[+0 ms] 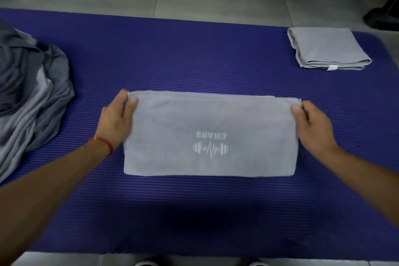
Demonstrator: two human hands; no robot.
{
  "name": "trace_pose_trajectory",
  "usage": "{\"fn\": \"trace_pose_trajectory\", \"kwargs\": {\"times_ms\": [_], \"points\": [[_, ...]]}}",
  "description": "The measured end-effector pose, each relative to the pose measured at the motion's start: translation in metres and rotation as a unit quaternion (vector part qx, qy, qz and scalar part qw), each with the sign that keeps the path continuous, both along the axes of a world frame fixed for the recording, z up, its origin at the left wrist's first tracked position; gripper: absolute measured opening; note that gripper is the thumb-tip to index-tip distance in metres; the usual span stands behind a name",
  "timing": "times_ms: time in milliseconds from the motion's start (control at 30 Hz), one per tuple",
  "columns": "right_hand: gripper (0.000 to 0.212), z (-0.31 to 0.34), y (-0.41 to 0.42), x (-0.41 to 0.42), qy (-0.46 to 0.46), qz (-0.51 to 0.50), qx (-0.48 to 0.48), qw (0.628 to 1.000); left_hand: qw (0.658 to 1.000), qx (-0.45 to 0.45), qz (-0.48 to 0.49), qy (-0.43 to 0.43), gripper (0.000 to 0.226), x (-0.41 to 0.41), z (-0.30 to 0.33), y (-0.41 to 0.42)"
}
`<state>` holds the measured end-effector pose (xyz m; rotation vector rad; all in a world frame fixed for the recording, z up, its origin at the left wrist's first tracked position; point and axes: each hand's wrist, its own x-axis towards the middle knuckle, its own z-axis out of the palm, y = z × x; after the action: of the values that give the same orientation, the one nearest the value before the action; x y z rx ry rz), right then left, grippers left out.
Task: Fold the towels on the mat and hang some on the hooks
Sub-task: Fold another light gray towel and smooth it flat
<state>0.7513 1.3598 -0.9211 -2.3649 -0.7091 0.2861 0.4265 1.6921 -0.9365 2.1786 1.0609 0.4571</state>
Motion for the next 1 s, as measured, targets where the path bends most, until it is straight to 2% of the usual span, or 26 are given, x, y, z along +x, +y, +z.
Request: {"fn": "trace_pose_trajectory", "kwargs": {"times_ms": [67,133,200,333,467,600,667,733,767,800,867,900,1000], "points": [[0.034,-0.014,0.026,0.022,0.019,0.002,-0.063,0.998,0.998,-0.026,0.006,0.054,0.031,0.019,-0.014,0.024],[0.035,-0.034,0.044,0.032,0.078,-0.012,-0.154,0.985,0.989,-0.082,0.032,0.121,0.034,0.027,-0.031,0.035],[0.035,-0.049,0.051,0.030,0.104,-0.033,-0.200,0.974,0.983,-0.105,0.063,0.135,0.032,0.025,-0.041,0.032],[0.034,-0.050,0.044,0.026,0.068,-0.040,-0.183,0.980,0.987,-0.084,0.074,0.116,0.024,0.012,-0.042,0.018],[0.033,-0.044,0.043,0.025,0.040,-0.052,-0.133,0.989,0.985,-0.122,0.098,0.067,0.017,0.013,-0.038,0.020],[0.038,-0.045,0.051,0.025,0.040,-0.054,-0.171,0.983,0.983,-0.112,0.115,0.091,0.017,0.021,-0.035,0.017],[0.049,-0.045,0.051,0.027,0.061,-0.058,-0.189,0.978,0.987,-0.057,0.106,0.108,0.026,0.019,-0.032,0.004],[0.060,-0.048,0.045,0.025,0.068,-0.066,-0.223,0.970,0.978,0.112,0.023,0.172,0.039,0.011,-0.033,-0.019],[0.062,-0.046,0.041,0.020,0.066,-0.067,-0.241,0.966,0.961,0.193,-0.042,0.195,0.042,0.007,-0.032,-0.037],[0.061,-0.045,0.036,0.015,0.064,-0.064,-0.258,0.962,0.944,0.238,-0.116,0.197,0.044,0.005,-0.031,-0.059],[0.060,-0.041,0.031,0.008,0.082,-0.053,-0.288,0.953,0.915,0.250,-0.250,0.196,0.049,0.001,-0.035,-0.098],[0.061,-0.040,0.030,0.008,0.099,-0.048,-0.302,0.947,0.903,0.243,-0.287,0.207,0.051,0.000,-0.041,-0.114],[0.057,-0.036,0.034,0.015,0.148,-0.043,-0.325,0.933,0.886,0.250,-0.304,0.244,0.055,-0.004,-0.062,-0.135]]}}
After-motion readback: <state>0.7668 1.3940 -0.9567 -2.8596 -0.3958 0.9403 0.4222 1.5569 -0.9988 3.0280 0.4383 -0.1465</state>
